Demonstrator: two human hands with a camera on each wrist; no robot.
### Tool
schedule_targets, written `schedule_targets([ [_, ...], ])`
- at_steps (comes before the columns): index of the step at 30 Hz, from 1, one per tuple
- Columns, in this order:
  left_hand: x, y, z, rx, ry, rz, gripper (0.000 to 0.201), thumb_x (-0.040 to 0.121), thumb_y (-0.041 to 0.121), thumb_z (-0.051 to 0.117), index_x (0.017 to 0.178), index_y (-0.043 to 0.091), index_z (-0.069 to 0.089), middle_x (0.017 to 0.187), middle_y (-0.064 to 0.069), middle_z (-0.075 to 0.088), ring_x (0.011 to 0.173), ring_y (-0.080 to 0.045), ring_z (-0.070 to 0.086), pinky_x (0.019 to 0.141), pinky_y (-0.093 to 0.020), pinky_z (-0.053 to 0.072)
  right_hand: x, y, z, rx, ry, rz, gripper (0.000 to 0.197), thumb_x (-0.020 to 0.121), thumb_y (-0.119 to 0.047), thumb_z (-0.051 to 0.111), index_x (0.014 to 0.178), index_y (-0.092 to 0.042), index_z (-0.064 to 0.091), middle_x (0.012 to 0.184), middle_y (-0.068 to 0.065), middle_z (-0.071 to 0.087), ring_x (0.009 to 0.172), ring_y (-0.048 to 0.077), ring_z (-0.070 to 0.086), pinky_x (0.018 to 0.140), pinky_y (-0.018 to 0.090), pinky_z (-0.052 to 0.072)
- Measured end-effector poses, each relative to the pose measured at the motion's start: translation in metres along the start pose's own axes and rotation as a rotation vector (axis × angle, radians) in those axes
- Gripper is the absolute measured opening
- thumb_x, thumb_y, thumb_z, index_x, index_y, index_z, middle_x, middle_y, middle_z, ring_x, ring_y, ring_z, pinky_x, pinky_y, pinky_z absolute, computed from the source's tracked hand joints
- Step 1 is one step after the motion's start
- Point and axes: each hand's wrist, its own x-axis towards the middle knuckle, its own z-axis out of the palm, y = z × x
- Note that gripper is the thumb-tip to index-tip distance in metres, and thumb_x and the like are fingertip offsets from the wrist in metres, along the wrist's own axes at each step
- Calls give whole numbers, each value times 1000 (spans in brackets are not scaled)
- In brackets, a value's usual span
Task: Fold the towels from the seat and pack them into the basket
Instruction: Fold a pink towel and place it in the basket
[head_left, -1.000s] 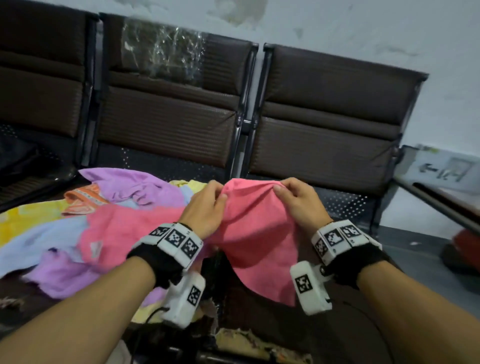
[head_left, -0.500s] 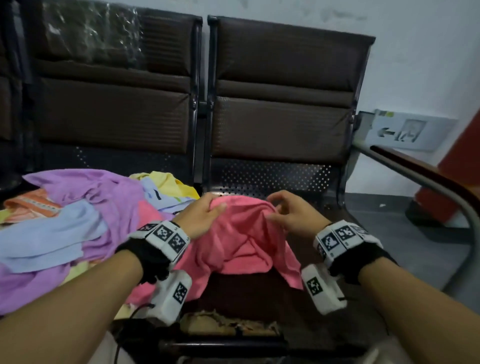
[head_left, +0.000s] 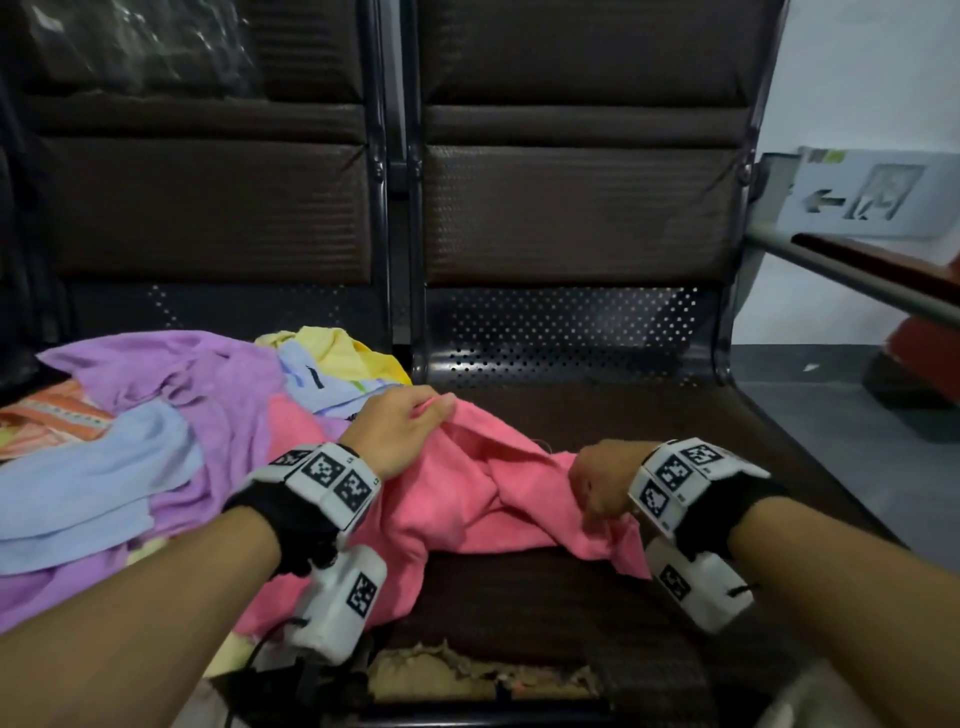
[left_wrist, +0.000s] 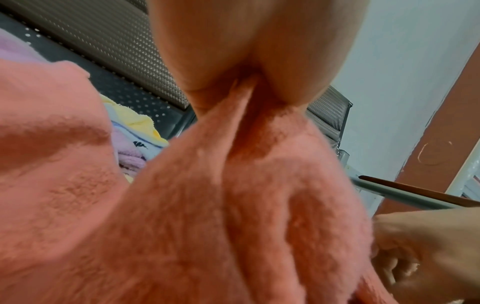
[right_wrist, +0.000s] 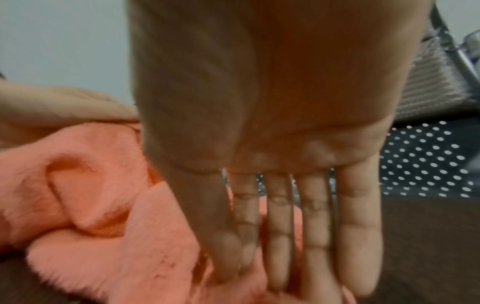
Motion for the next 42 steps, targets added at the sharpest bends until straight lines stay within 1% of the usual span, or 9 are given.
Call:
schedule_targets([
  [6, 6, 1, 2, -33, 62, -14, 47, 96, 38, 46, 58, 11, 37, 57, -1, 34, 57, -14, 34, 58, -28, 29, -6, 8, -9, 262, 64, -74, 9, 81, -28, 63, 79, -20, 62, 76, 2, 71, 63, 13, 65, 56, 21, 51],
  [10, 8, 6, 2, -95, 92, -104, 57, 94, 43, 48, 48, 17, 25, 50, 1, 26, 50, -14, 28, 54, -28, 25, -9, 10, -2, 116, -115, -74, 46, 56, -62, 76, 73, -23, 61, 71, -8, 64, 72, 13, 60, 67, 27, 48],
  [16, 12, 14, -4, -234, 144, -217, 57, 93, 48, 46, 50, 19, 23, 50, 1, 24, 51, -17, 27, 56, -33, 24, -11, 1, 9, 63, 14, -137, 20, 68, -37, 70, 78, -22, 61, 70, -10, 59, 75, 13, 58, 71, 27, 48],
  [20, 15, 20, -3, -321, 136, -259, 42, 94, 40, 47, 60, 16, 41, 59, -3, 39, 58, -18, 39, 64, -32, 33, -17, -9, 11, 53, -133, -115, 53, 62, -65, 72, 94, -24, 61, 94, -5, 60, 90, 17, 56, 79, 32, 47],
  [24, 14, 27, -9, -363, 154, -298, 32, 93, 25, 31, 81, 14, 58, 82, -5, 55, 80, -22, 49, 79, -35, 37, -20, -21, 21, -109, 121, -134, 45, 82, -43, 64, 108, -7, 59, 108, 15, 61, 102, 31, 59, 75, 25, 39],
  [33, 1, 26, -12, -397, 23, -42, 42, 100, 29, 37, 97, -5, 62, 100, -23, 66, 90, -20, 58, 98, -44, 44, -36, -16, -33, 660, 774, -142, 15, 94, -13, 46, 91, -9, 61, 98, 10, 65, 96, 26, 59, 87, 35, 45],
  [36, -6, 33, -18, -380, -97, 102, 45, 98, 32, 41, 97, -8, 62, 87, -7, 61, 85, -12, 54, 91, -38, 45, -37, -34, -46, 1072, 873, -176, 8, 92, -19, 52, 99, -19, 56, 98, -3, 60, 97, 15, 57, 91, 32, 44],
  [39, -7, 41, -30, -370, -151, 190, 52, 91, 42, 43, 99, -5, 64, 89, -5, 62, 85, -9, 52, 84, -33, 46, -38, -53, -50, 1058, 818, -292, 28, 88, -25, 60, 115, -19, 56, 109, -2, 62, 102, 11, 57, 95, 26, 43],
  [42, -9, 40, -40, -352, -133, 202, 53, 87, 47, 43, 80, -4, 58, 74, -2, 52, 73, -8, 45, 70, -30, 43, -40, -63, -46, 983, 537, -397, 19, 91, -29, 59, 102, -17, 69, 103, -2, 70, 99, 12, 65, 91, 24, 47],
])
